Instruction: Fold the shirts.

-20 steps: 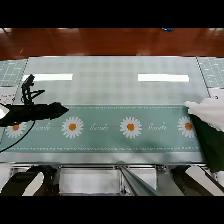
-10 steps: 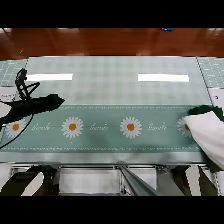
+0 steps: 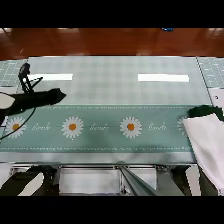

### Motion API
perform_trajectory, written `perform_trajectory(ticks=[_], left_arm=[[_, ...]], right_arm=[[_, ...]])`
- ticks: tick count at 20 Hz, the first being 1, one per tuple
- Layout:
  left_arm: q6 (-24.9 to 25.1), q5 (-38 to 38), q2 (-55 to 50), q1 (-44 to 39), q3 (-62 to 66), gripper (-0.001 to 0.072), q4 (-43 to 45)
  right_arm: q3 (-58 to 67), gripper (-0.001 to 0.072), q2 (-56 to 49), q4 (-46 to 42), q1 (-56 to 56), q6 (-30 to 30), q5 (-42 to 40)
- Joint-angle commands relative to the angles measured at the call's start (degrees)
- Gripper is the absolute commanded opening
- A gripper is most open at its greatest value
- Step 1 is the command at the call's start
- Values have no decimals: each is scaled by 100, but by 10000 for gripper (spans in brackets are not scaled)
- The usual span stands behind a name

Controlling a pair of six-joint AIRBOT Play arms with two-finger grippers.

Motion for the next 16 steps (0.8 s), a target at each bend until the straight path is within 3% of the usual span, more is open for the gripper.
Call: perform_trajectory(ticks=[1,2,4,6,9,11,16], left_arm=[[166,-612,-409,-13,1403,12,-4],[166,-922,-616,-42,2015,12,9],[-133,-1427,-1051,-280,3060,11,603],[-828,-1707,-1390,-789,3545,11,1799],[-1213,-2444,-1725,-1257,3322,12,2796],[-1515,-2487,-1803,-1211,2968,12,2940],[-1744,-2251,-1814,-997,2837,13,2940]], right_arm=[[-7,29,-328,4214,522,-343,-1871],[74,29,-479,5056,1108,-621,-2481],[544,29,-946,5215,2924,-962,-3499],[1364,29,-1821,3934,4992,-964,-3919],[2588,29,-3410,876,6835,-315,-2848],[2848,28,-4085,-297,7189,55,-2111],[2848,29,-4374,-439,7191,348,-2059]])
